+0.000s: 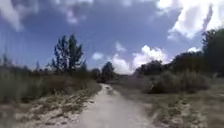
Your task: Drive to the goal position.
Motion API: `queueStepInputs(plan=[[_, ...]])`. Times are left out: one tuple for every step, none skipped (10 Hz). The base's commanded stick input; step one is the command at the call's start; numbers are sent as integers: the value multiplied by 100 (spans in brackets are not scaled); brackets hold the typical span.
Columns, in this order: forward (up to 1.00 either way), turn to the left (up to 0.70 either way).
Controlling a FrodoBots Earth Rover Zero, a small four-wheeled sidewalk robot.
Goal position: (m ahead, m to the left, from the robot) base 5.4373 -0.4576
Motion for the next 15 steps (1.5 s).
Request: queueStepInputs(plan=[[100, 0], [100, 0], [100, 0], [100, 0], [100, 0], [100, 0], [100, 0], [100, 0], [100, 0], [100, 0], [100, 0], [100, 0], [100, 0], [100, 0], [100, 13]])
